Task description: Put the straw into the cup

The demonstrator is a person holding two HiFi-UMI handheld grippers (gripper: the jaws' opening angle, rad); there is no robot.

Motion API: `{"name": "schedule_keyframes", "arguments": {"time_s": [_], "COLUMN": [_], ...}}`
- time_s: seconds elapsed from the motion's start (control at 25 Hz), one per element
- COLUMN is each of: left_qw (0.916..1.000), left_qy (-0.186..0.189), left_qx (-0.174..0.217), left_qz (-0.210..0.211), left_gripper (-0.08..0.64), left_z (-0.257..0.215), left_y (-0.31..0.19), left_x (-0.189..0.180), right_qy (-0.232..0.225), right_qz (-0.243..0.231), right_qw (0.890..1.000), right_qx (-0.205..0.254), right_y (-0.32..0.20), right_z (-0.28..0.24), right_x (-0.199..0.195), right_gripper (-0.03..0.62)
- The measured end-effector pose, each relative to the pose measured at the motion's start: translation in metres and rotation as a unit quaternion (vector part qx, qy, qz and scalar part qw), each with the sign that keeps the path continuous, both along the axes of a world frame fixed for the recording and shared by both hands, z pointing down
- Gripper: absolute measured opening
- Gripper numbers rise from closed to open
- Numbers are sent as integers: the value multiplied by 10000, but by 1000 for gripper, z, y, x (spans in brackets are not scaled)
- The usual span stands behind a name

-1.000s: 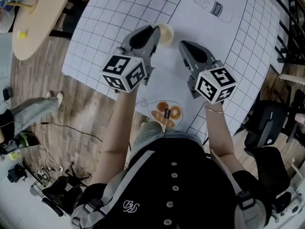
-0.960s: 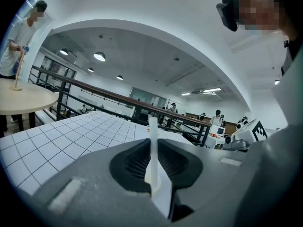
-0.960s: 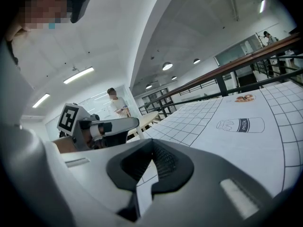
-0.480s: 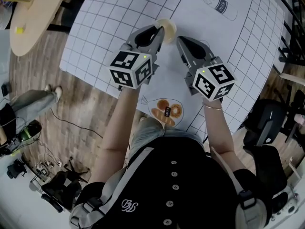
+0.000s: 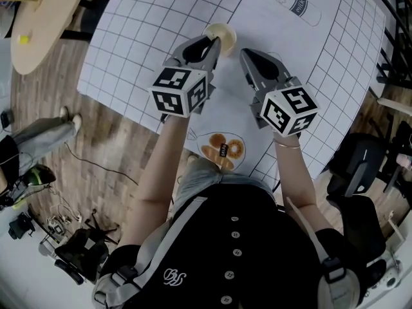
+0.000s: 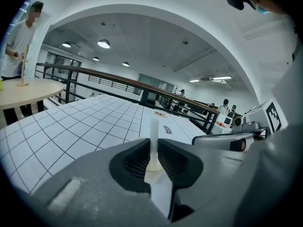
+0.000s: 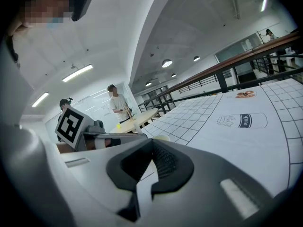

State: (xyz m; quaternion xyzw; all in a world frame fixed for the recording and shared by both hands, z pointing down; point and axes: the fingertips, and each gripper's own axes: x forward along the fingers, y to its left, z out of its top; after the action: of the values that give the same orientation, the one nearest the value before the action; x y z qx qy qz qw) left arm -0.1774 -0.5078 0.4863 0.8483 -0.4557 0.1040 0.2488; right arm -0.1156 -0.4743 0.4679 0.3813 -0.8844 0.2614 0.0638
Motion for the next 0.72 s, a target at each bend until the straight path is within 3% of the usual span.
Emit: {"name": "schedule_keyframes", "arguments": {"time_s": [0.36,0.72], "left_qw": [9999,10000], "left_qy": [-14,-26], "left_qx": [-128,20], "left_qz": [-49,-38], "left_gripper": [72,94], "left_z": [6,-7], "left_y": [0,11], "left_x": [0,-3], "right_qy": [-22,37], "right_qz": [-25,-47], "right_qw": [10000,10000], "right_qx": [-67,-7], "right_y": [7,15], "right_z": [3,-3], "right_x": [3,0], "right_gripper": [0,0]}}
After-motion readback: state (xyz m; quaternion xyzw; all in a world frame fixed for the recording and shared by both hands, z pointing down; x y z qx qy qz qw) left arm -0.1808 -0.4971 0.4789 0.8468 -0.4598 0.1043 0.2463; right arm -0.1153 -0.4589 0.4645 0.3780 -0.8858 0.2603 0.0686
